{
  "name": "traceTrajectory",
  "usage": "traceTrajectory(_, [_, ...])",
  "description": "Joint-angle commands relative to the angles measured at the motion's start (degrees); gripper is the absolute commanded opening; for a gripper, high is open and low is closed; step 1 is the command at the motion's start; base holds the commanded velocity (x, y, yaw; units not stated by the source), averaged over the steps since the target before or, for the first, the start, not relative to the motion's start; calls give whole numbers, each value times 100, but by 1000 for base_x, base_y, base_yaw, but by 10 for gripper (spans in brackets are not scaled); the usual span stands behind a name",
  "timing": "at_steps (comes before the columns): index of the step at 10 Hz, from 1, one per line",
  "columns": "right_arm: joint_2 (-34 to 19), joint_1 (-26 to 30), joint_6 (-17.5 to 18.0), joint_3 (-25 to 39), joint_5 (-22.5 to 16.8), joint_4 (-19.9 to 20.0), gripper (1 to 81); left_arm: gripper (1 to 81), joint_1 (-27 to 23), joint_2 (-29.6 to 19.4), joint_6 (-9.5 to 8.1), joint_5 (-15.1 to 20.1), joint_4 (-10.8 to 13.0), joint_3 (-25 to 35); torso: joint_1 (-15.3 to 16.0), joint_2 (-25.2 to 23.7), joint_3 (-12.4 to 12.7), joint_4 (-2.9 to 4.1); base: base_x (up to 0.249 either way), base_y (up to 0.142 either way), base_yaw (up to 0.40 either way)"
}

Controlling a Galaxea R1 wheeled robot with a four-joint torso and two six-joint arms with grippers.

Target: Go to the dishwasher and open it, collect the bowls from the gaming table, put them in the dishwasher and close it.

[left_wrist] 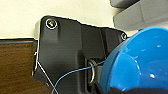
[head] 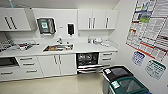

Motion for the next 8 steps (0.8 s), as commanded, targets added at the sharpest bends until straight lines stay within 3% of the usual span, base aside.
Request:
traceTrajectory(1, [-141, 147, -18, 51, -274, -88, 10, 10, -148, -58, 9, 189, -14, 91, 0, 0, 0, 0, 145, 0, 0])
traceTrajectory(8, [-132, 165, -35, 51, -274, -88, 10, 10, -148, -66, 9, 189, -14, 91, -5, -2, 2, 0, 146, 0, 0])
